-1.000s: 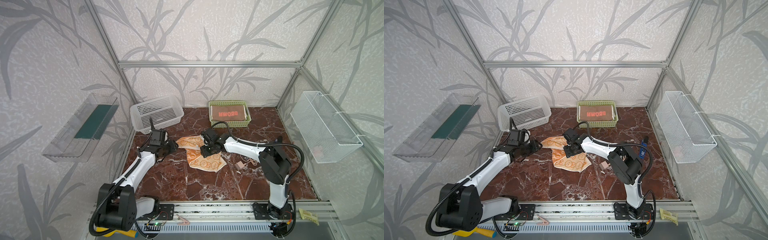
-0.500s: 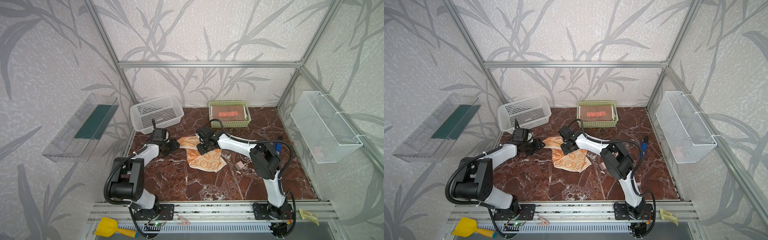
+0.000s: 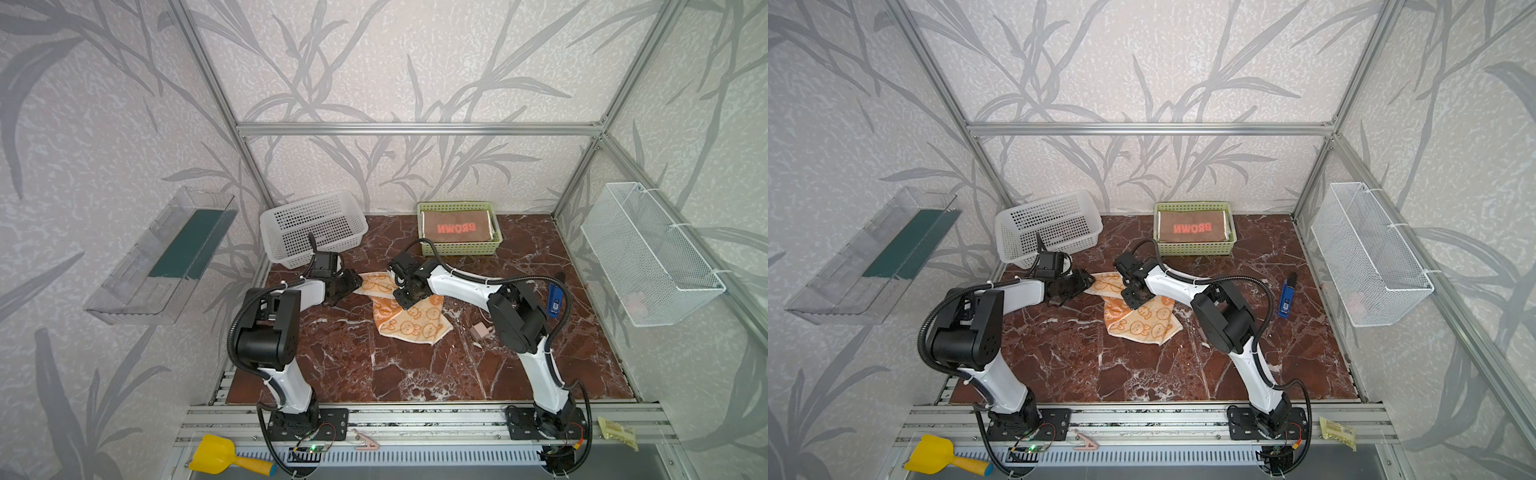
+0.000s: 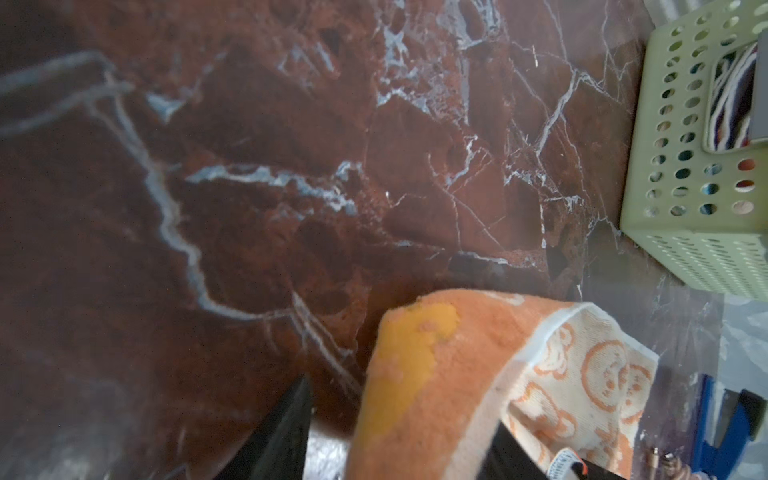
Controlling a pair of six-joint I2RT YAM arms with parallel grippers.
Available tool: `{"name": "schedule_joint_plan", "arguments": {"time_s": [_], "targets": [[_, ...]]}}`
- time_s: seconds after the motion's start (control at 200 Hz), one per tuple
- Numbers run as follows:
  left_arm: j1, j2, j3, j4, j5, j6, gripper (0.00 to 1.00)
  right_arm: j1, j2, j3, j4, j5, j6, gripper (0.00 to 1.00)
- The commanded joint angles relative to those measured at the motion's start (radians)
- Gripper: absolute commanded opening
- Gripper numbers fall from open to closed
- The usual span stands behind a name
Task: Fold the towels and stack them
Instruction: 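Move both grippers to the orange bunny towel's corners and grasp them, then lift the bunny towel by two corners with both grippers, raising it high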
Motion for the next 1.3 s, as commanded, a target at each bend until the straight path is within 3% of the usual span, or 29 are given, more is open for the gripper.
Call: {"name": "schedule_joint_plan", "arguments": {"time_s": [0.0,0.12,0.35,0.56,0.815,0.95,1.065,1.295], "targets": [[0.004,0.014,0.038,0.045,0.016,-0.010,0.32,0.003,0.003,0.034,-0.029,0.060,-0.040,0.16],[0.004,-0.053,0.036,0.001,0.011,-0.010,0.00,0.006,-0.065,0.023,-0.042,0.116,-0.068,0.00],[0.006,-0.343,0.139,-0.289,-0.099,0.106,0.00,0.032,-0.347,0.001,-0.097,0.127,-0.130,0.00],[0.005,-0.679,0.219,-0.445,-0.127,0.110,0.00,0.138,-0.662,-0.009,-0.231,0.273,-0.217,0.00],[-0.009,-0.876,0.487,-0.774,-0.028,0.076,0.00,0.203,-1.005,0.062,-0.360,0.171,-0.181,0.00],[-0.020,-0.963,0.567,-0.849,-0.002,0.005,0.00,0.207,-1.070,0.135,-0.450,0.123,-0.213,0.00],[-0.020,-1.015,0.577,-0.871,0.015,-0.060,0.00,0.207,-1.079,0.190,-0.530,0.155,-0.211,0.00],[-0.020,-0.941,0.559,-0.925,-0.008,-0.084,0.00,0.183,-1.002,0.251,-0.578,0.278,-0.209,0.00]]}}
